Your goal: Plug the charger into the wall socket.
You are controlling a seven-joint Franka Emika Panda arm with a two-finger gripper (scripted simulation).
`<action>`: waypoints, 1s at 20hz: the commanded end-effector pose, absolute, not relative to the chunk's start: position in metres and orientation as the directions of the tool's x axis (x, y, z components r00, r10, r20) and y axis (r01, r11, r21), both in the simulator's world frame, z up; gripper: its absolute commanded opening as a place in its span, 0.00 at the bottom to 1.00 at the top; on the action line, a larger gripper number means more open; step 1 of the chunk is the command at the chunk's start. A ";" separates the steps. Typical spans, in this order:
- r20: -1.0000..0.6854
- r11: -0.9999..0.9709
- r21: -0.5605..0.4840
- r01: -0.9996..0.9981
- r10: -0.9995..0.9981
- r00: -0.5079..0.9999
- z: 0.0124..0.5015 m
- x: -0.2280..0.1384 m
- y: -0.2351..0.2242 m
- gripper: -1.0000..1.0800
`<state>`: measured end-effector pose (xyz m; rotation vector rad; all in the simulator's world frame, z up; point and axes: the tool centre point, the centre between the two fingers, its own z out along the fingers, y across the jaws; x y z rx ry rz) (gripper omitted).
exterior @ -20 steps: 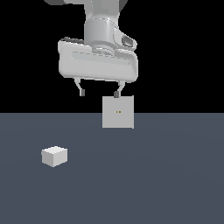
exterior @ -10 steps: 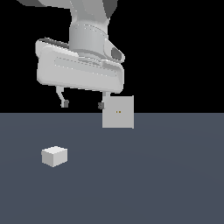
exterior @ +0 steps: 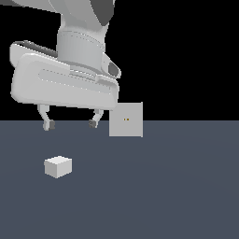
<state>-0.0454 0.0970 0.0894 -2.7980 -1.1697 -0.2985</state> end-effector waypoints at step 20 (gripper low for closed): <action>0.256 -0.527 0.000 0.850 0.821 0.510 0.062 -0.073 0.116 0.96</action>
